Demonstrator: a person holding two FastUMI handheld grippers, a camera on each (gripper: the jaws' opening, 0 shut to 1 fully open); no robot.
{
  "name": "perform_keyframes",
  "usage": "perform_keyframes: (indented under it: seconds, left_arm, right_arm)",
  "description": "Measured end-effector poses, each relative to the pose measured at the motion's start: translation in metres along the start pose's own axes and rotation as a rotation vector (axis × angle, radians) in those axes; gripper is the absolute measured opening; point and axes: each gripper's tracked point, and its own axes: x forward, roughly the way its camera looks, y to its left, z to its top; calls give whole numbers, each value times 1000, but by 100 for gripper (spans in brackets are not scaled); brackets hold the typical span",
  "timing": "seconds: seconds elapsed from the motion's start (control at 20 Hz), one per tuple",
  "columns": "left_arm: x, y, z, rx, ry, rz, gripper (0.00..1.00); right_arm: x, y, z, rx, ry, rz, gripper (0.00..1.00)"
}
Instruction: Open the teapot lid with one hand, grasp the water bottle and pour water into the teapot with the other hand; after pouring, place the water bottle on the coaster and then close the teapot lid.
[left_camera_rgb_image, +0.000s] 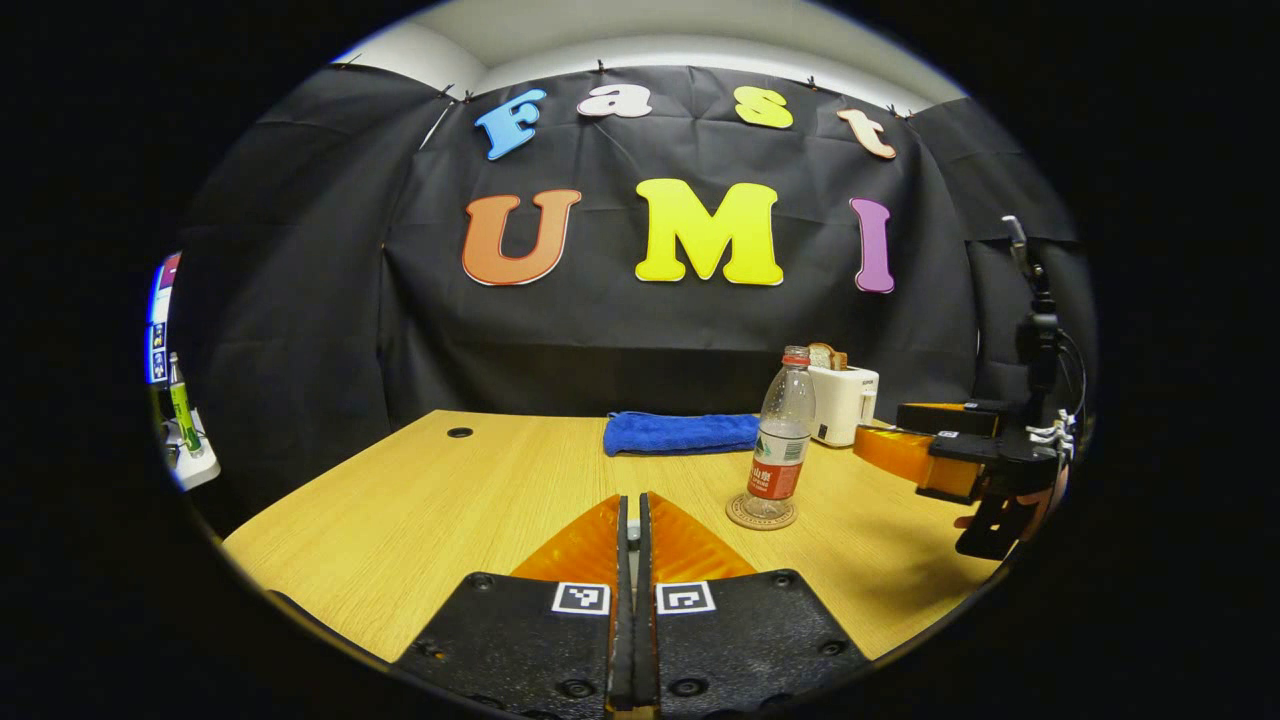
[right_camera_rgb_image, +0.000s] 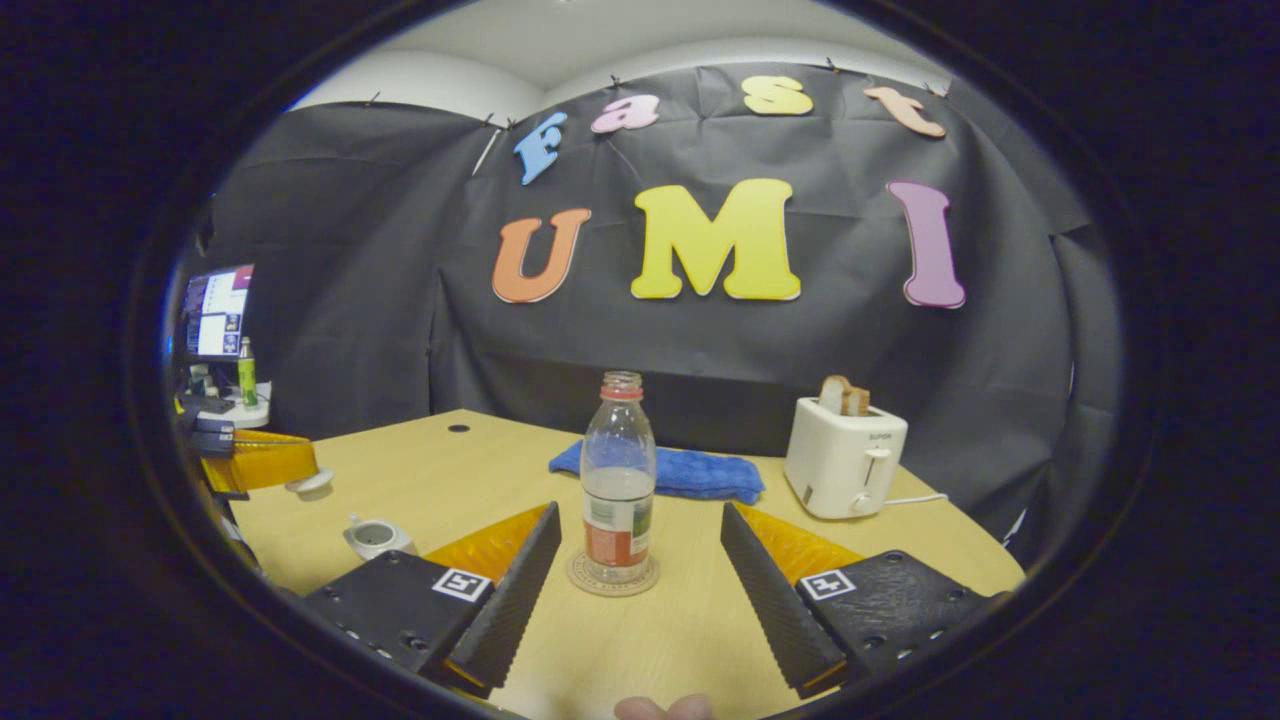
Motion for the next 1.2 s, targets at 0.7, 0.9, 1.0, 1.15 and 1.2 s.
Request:
perform_keyframes:
  seconds: [0.7,0.9,1.0,1.15,1.2]
  left_arm:
    - [33,-3,-39,-14,68,27,3]
    - [36,-2,-45,-16,81,34,3]
    - [36,-2,-45,-14,80,37,3]
    - [36,-3,-46,-8,85,44,3]
    - [36,-4,-47,-9,86,46,3]
  right_arm:
    - [-37,-36,-17,-11,-42,-115,94]
    - [-38,-41,-22,3,-33,-122,94]
    - [-38,-42,-26,9,-29,-123,94]
    - [-38,-41,-28,12,-27,-117,94]
    - [-38,-41,-29,11,-26,-115,94]
